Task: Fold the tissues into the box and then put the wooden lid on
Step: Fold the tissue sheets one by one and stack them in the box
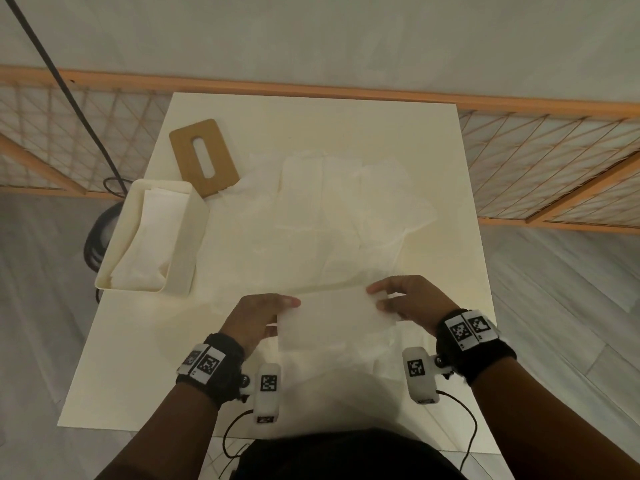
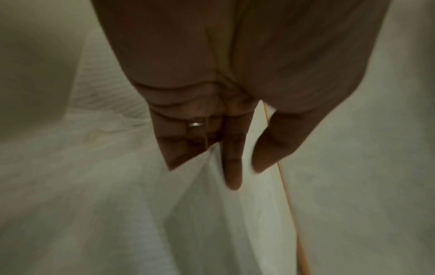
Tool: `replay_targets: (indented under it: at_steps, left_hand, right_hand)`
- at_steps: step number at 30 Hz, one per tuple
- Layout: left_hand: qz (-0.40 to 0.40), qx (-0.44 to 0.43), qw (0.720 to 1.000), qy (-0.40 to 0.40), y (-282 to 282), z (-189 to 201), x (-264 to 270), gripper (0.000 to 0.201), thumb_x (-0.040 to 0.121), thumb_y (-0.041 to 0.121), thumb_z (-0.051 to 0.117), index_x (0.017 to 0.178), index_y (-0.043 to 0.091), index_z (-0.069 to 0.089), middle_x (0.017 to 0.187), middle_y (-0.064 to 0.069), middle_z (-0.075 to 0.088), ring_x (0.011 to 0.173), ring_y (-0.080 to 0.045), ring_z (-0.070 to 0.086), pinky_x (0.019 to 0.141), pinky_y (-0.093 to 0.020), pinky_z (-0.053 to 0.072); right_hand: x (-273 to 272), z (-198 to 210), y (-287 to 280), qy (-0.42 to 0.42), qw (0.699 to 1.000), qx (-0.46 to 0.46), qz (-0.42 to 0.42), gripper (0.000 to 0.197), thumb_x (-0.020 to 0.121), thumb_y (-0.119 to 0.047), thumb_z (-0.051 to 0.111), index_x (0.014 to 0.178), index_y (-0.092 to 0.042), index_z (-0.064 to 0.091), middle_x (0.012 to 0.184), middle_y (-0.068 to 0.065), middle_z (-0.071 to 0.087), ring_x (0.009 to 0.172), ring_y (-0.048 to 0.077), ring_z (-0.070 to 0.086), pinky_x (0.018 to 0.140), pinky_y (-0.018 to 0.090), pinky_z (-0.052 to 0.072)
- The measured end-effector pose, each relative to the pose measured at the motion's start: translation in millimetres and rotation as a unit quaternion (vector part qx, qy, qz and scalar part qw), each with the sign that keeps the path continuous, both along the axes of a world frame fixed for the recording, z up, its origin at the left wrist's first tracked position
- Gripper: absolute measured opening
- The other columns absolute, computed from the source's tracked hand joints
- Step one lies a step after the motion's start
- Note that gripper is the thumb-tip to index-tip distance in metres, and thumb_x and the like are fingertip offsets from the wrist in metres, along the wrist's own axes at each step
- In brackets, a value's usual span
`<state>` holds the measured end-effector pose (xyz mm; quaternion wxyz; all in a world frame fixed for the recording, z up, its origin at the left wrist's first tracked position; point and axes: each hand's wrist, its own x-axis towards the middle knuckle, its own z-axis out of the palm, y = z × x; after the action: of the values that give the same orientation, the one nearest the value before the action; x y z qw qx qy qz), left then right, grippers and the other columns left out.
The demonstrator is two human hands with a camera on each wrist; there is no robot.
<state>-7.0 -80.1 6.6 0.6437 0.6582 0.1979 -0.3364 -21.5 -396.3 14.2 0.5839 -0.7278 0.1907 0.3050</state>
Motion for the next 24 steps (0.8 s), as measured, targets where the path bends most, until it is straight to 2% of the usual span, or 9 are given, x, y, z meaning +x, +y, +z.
replay_targets:
  at_steps: [5, 7, 9, 12, 15, 17, 19, 22, 24]
  left_hand:
    - [-0.206, 0.249, 0.935, -0.146, 0, -16, -10, 0.023, 0.084, 0.008, 0.072, 0.080, 0.031, 0.074, 0.099, 0.008, 0.073, 0.079, -0.013, 0.068, 0.074, -0.025, 0.055]
    - [-0.240, 0.303, 0.907, -0.169, -5, -18, -14, 0.021, 0.084, 0.009, 0.069, 0.078, 0.029, 0.068, 0.101, 0.009, 0.065, 0.080, -0.011, 0.062, 0.070, -0.017, 0.047]
    - [-0.245, 0.338, 0.883, -0.214, -13, -20, -21, 0.014, 0.085, 0.014, 0.069, 0.080, 0.025, 0.061, 0.106, 0.005, 0.052, 0.089, -0.017, 0.057, 0.079, -0.024, 0.049]
    - [-0.255, 0.368, 0.836, -0.316, -28, -16, -27, 0.022, 0.083, 0.027, 0.073, 0.096, 0.022, 0.056, 0.113, 0.003, 0.045, 0.101, -0.020, 0.047, 0.090, -0.034, 0.043]
    - [-0.379, 0.401, 0.770, -0.320, -47, -11, -26, 0.050, 0.085, 0.033, 0.067, 0.130, 0.027, 0.049, 0.134, 0.006, 0.047, 0.125, -0.024, 0.042, 0.103, -0.041, 0.036]
    - [-0.444, 0.443, 0.725, -0.286, -55, -11, -25, 0.063, 0.086, 0.035, 0.062, 0.144, 0.030, 0.037, 0.144, 0.007, 0.041, 0.138, -0.027, 0.031, 0.110, -0.047, 0.026]
    - [-0.470, 0.463, 0.706, -0.258, -59, -10, -23, 0.066, 0.087, 0.031, 0.061, 0.147, 0.030, 0.034, 0.146, 0.005, 0.036, 0.143, -0.031, 0.022, 0.113, -0.052, 0.019]
    - [-0.489, 0.474, 0.695, -0.230, -62, -8, -20, 0.068, 0.085, 0.029, 0.063, 0.148, 0.029, 0.035, 0.145, 0.002, 0.033, 0.145, -0.033, 0.017, 0.114, -0.055, 0.017]
    - [-0.492, 0.467, 0.703, -0.212, -63, -7, -17, 0.070, 0.084, 0.028, 0.064, 0.147, 0.028, 0.034, 0.145, 0.002, 0.036, 0.144, -0.032, 0.019, 0.112, -0.054, 0.018]
  right_hand:
    - [-4, -17, 9, -0.025, 0.986, -0.134, 0.100, 0.031, 0.083, -0.004, 0.078, 0.100, -0.030, 0.077, 0.110, -0.002, 0.065, 0.093, 0.017, 0.068, 0.079, 0.028, 0.058]
    - [-6, -22, 13, -0.032, 0.976, -0.174, 0.126, 0.030, 0.082, -0.008, 0.080, 0.102, -0.031, 0.077, 0.108, -0.005, 0.064, 0.092, 0.013, 0.065, 0.081, 0.025, 0.054]
    - [-7, -22, 16, -0.050, 0.965, -0.217, 0.135, 0.023, 0.083, -0.018, 0.081, 0.103, -0.028, 0.076, 0.101, -0.007, 0.066, 0.090, 0.011, 0.063, 0.075, 0.014, 0.046]
    - [1, -23, 21, -0.102, 0.945, -0.296, 0.089, 0.011, 0.091, -0.032, 0.073, 0.098, -0.023, 0.072, 0.097, -0.005, 0.067, 0.086, 0.012, 0.062, 0.068, 0.014, 0.041]
    - [16, -29, 32, -0.163, 0.927, -0.327, 0.085, 0.016, 0.096, -0.024, 0.065, 0.111, -0.020, 0.067, 0.116, 0.001, 0.059, 0.099, 0.020, 0.062, 0.083, 0.028, 0.047]
    - [25, -32, 45, -0.190, 0.918, -0.319, 0.142, 0.031, 0.096, -0.019, 0.063, 0.127, -0.021, 0.061, 0.133, 0.001, 0.053, 0.118, 0.022, 0.057, 0.098, 0.034, 0.048]
    - [34, -34, 59, -0.215, 0.886, -0.322, 0.254, 0.050, 0.097, -0.013, 0.061, 0.144, -0.026, 0.050, 0.150, -0.001, 0.042, 0.137, 0.021, 0.042, 0.110, 0.037, 0.042]
    - [45, -35, 76, -0.255, 0.795, -0.350, 0.424, 0.079, 0.091, 0.001, 0.058, 0.157, -0.031, 0.030, 0.162, 0.001, 0.024, 0.148, 0.024, 0.024, 0.113, 0.041, 0.038]
    - [52, -36, 83, -0.276, 0.752, -0.371, 0.470, 0.080, 0.090, 0.000, 0.061, 0.157, -0.031, 0.031, 0.164, 0.002, 0.021, 0.150, 0.025, 0.019, 0.113, 0.042, 0.036]
